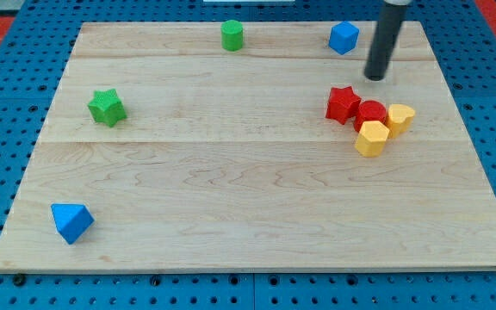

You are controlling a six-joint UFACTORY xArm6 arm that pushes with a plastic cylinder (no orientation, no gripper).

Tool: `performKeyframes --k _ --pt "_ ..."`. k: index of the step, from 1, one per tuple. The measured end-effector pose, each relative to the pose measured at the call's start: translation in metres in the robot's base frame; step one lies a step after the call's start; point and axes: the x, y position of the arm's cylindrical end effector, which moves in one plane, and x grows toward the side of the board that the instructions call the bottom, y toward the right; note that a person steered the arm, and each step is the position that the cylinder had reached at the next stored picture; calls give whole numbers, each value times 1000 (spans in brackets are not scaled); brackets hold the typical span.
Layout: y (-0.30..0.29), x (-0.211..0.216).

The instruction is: Slide the blue cube bottom right to the green circle

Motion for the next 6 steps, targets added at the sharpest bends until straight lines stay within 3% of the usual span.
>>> performKeyframes --k 2,3,5,6 --pt "11 -84" --pt "6 -89" --pt "-71 -89" --pt "-80 -93"
